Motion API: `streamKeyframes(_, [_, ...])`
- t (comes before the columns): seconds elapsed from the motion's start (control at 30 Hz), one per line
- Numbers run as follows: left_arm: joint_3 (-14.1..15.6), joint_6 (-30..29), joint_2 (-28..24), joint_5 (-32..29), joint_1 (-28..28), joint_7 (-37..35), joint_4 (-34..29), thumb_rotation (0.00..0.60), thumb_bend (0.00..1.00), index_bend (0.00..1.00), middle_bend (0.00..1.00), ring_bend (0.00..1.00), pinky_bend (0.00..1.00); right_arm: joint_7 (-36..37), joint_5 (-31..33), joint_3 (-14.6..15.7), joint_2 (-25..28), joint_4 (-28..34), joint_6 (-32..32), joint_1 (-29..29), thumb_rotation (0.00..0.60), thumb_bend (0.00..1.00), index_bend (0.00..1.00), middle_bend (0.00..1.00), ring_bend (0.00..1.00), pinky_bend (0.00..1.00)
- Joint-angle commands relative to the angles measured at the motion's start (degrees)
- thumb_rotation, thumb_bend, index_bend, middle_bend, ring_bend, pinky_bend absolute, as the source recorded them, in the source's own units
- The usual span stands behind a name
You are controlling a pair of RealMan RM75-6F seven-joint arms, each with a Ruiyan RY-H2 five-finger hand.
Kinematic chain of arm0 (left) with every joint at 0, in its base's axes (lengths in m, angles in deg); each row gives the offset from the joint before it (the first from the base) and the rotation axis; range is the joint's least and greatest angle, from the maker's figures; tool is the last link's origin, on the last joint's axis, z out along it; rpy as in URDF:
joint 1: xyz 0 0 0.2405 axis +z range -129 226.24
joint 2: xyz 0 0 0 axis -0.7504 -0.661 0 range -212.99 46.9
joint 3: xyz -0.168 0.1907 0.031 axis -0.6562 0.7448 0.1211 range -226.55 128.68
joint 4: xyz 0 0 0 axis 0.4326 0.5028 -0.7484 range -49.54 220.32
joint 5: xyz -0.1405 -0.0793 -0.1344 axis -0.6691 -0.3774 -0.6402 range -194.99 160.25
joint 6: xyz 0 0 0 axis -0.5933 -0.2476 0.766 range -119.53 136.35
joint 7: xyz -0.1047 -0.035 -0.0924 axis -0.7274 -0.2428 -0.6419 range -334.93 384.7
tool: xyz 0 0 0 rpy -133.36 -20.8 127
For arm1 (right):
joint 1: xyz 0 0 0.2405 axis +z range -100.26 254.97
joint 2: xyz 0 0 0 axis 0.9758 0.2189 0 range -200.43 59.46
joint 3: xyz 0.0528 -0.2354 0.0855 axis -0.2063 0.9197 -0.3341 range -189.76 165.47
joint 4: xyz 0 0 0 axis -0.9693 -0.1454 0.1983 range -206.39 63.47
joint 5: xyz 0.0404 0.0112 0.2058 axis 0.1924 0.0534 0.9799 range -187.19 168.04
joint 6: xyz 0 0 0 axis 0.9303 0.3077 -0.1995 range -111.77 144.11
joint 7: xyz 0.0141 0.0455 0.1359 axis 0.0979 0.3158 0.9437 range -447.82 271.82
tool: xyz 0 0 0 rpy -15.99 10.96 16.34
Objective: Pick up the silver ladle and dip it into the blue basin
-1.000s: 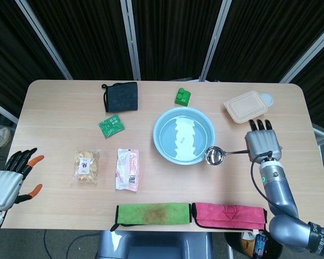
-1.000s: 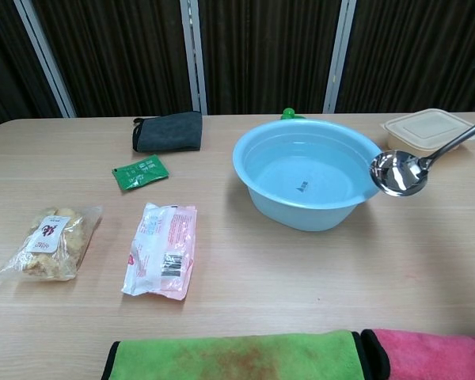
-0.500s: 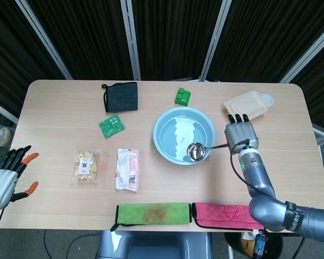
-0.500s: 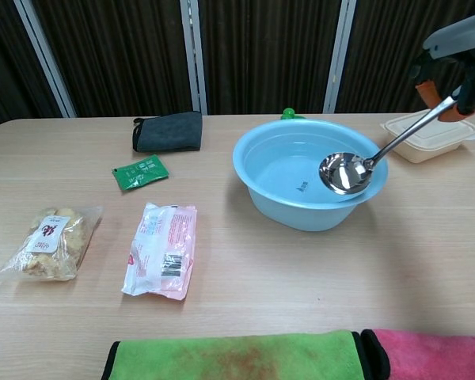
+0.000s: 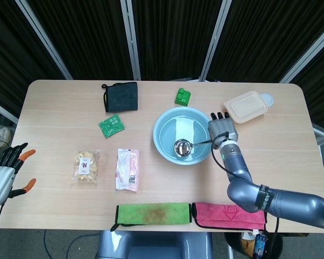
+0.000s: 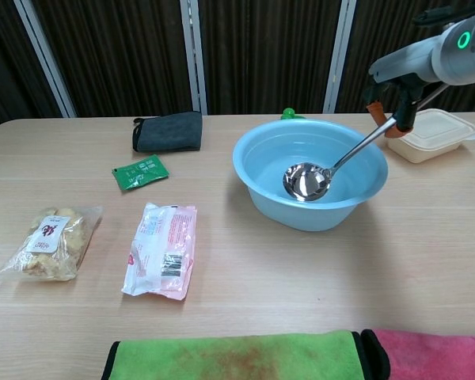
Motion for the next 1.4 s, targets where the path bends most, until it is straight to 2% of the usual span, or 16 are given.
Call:
streamKeyframes(0.03, [-0.2,0.54,0.02,-0.6,-0.13,-0.07,0.26,0.6,0.3,0.14,0.0,0.0,0.0,0.39,0.8,0.96,-2.85,-3.98,-2.26,1.61,0.6,0.44,0.71,0.05,0.0,0.0])
streamKeyframes(0.37, [-0.58,1.69,0.18,-1.65,-0.51,0.29,0.41,0.6,0.31,0.14,0.0,0.0,0.0,2.68,1.38,3.47,-7.19,-13.42,-7.73,2.83,0.6,0.44,0.71,0.06,0.0,0.0])
streamKeyframes(0.73, [-0.93,2.52,0.38,-2.46,-0.8,0.65,0.56,0.6,0.31,0.14,0.0,0.0,0.0,4.52,1.69,5.87,-10.08,-18.83,-11.14,3.9,0.6,0.44,0.71,0.06,0.0,0.0])
streamKeyframes(1.07, [-0.76,2.07,0.09,-1.84,-0.64,-0.06,0.48,0.6,0.31,0.14,0.0,0.0,0.0,6.62,1.22,6.93,-9.04,-16.98,-10.34,4.34,0.6,0.44,0.71,0.06,0.0,0.0])
streamKeyframes(1.4, [-0.48,1.75,-0.07,-1.02,-0.58,-0.56,0.42,0.6,0.31,0.14,0.0,0.0,0.0,7.54,2.66,6.05,-3.67,-8.87,-6.14,5.71,0.6,0.44,0.71,0.06,0.0,0.0])
